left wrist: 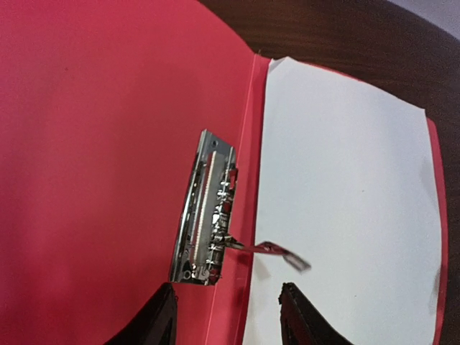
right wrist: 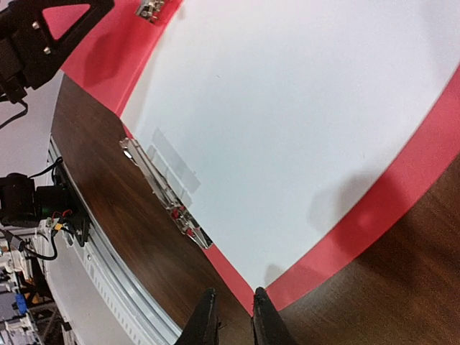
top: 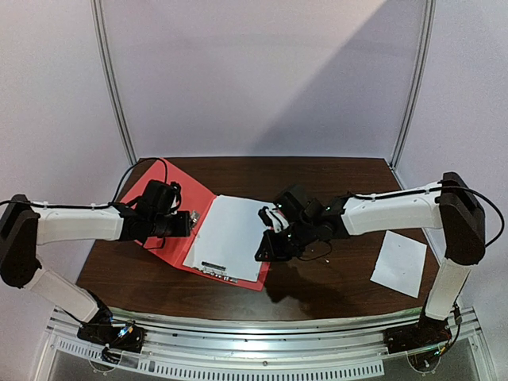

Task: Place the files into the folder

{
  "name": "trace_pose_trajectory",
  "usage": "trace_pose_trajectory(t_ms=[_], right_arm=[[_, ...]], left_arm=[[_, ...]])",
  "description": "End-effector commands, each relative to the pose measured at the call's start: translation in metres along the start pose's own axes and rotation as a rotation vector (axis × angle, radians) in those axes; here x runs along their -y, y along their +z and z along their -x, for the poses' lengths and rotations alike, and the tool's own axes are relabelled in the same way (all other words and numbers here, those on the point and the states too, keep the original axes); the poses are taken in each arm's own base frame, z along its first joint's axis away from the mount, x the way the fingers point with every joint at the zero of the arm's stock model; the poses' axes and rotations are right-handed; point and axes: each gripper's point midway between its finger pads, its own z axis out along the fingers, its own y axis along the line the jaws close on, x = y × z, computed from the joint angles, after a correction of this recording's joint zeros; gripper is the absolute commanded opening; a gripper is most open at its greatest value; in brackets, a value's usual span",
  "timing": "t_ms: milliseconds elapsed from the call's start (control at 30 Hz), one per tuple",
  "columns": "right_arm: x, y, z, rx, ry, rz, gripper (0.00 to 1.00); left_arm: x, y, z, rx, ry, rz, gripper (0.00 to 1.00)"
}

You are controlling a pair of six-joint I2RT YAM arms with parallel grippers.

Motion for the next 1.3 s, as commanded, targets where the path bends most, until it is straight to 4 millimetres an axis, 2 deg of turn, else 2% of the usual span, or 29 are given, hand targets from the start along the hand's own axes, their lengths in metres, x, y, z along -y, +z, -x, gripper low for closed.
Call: trace_pose_trajectory(t_ms=[0, 100, 267, 400, 467, 600, 733, 867, 1033, 1133, 1267], right_arm=[[-0.021, -0.008, 0.013, 0.025, -0.119, 0.039, 0.17], [-0.041, -0.006, 0.022, 0.030, -0.173, 0.109, 0.17], [-0.074, 0.008, 0.025, 0.011, -0.251, 0.203, 0.16], [-0.093, 0.027, 0.024, -0.011, -0.272, 0.243, 0.13], [-0.094, 0.041, 0.021, -0.030, -0.265, 0.246, 0.12], [-0.085, 0.056, 0.018, -0.045, -0.231, 0.222, 0.12], [-0.075, 0.057, 0.018, -0.036, -0.227, 0.174, 0.13], [-0.063, 0.045, 0.023, -0.004, -0.214, 0.135, 0.14], [-0.044, 0.013, 0.031, 0.051, -0.155, 0.136, 0.14], [-0.034, -0.001, 0.034, 0.074, -0.138, 0.115, 0.14], [-0.024, -0.009, 0.033, 0.084, -0.130, 0.096, 0.13]], left_arm=[[0.014, -0.020, 0.016, 0.026, 0.029, -0.024, 0.49], [0.017, -0.028, 0.015, 0.019, 0.034, -0.031, 0.50], [0.017, -0.037, 0.008, 0.004, 0.037, -0.035, 0.50], [0.016, -0.043, 0.002, -0.009, 0.033, -0.038, 0.50], [0.018, -0.048, -0.002, -0.019, 0.030, -0.053, 0.49], [0.029, -0.056, -0.015, -0.062, 0.033, -0.121, 0.48], [0.045, -0.061, -0.033, -0.123, 0.042, -0.213, 0.45], [0.061, -0.061, -0.052, -0.178, 0.060, -0.278, 0.44], [0.071, -0.056, -0.071, -0.235, 0.078, -0.309, 0.43], [0.081, -0.054, -0.081, -0.276, 0.098, -0.345, 0.39], [0.084, -0.047, -0.093, -0.320, 0.122, -0.329, 0.33]])
